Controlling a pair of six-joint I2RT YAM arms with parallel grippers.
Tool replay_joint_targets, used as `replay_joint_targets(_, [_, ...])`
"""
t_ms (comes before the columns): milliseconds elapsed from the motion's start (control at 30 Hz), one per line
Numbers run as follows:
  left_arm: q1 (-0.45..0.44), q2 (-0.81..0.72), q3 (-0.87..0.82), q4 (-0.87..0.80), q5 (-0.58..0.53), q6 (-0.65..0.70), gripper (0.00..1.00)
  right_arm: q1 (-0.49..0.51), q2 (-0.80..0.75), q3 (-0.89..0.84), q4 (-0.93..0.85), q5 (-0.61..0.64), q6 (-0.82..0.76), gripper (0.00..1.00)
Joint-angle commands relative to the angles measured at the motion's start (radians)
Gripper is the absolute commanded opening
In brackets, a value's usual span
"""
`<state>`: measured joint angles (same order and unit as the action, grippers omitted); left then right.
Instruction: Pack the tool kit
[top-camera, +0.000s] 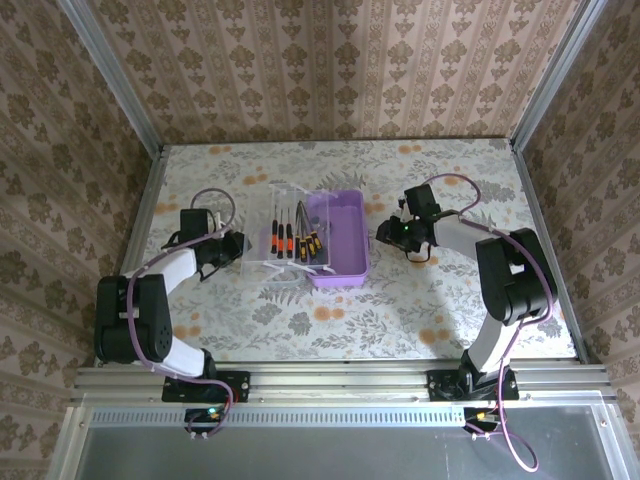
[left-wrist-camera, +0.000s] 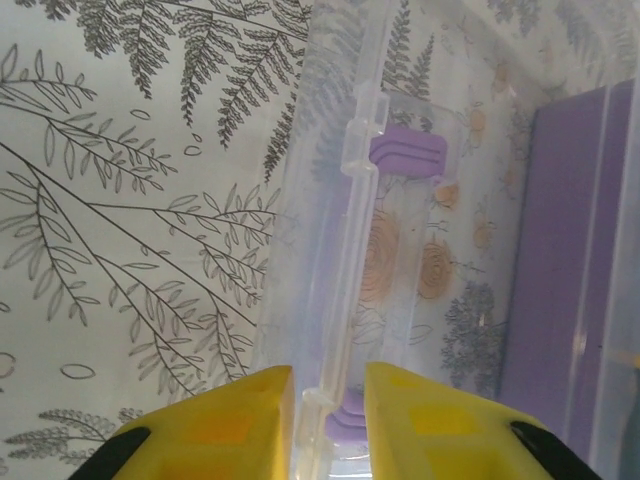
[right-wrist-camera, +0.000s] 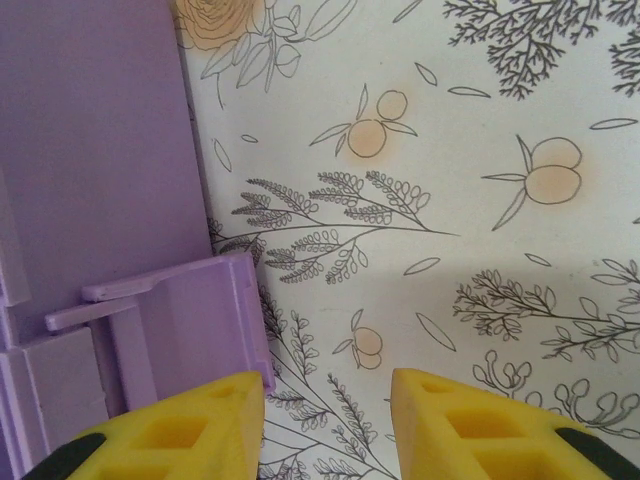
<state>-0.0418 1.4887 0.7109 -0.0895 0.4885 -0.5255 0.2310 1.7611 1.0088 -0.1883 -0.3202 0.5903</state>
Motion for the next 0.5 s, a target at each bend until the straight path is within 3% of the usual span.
replay_joint_targets(0, [-0.01, 0.012, 0.028, -0.033, -0.04, 0.038, 0.2, -0.005, 0.008, 0.024, 0.02, -0.023, 0.009, 0.4])
replay_joint_targets(300, [-0.052, -0.004, 0.096, -0.14, -0.117, 0.072, 0.0, 0.014, 0.046, 0.005, 0.079, -0.057, 0.047, 0.38])
replay_joint_targets(467, [-0.096, -0.029, 0.199, -0.294, -0.216, 0.095, 0.0, 0.041, 0.05, -0.004, 0.119, -0.084, 0.073, 0.37])
